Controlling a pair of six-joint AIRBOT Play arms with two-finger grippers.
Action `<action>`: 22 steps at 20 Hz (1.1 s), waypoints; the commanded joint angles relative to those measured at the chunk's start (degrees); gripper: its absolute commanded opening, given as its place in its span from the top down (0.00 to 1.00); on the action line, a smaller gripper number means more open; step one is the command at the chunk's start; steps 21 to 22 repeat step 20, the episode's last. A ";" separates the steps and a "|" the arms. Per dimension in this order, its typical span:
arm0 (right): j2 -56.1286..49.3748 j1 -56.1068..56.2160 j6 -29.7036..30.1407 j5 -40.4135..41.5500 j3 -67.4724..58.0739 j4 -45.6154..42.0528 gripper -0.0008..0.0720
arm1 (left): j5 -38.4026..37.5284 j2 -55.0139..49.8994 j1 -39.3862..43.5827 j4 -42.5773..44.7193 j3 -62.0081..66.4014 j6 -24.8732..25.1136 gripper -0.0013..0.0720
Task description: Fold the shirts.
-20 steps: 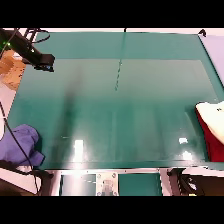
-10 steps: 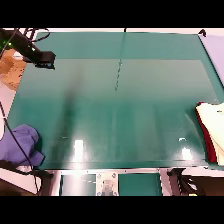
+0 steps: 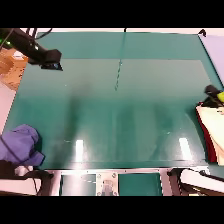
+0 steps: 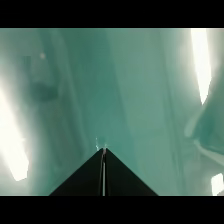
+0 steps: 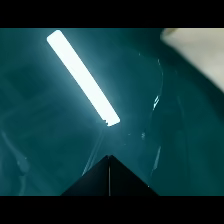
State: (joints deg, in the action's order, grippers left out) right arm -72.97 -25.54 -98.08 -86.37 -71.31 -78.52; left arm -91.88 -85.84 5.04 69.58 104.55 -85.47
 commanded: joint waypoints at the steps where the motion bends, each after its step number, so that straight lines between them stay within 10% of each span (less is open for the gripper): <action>1: 10.27 11.37 1.29 9.44 14.86 4.46 0.96 | 3.06 10.93 4.07 1.11 -17.35 -3.10 0.96; 7: 18.27 22.80 1.99 16.57 26.05 7.45 0.96 | 14.23 31.76 7.85 1.14 -54.01 -8.79 0.95; 22: 18.25 25.59 2.58 16.31 26.05 7.52 0.96 | 14.93 33.40 7.82 0.66 -56.22 -8.61 0.95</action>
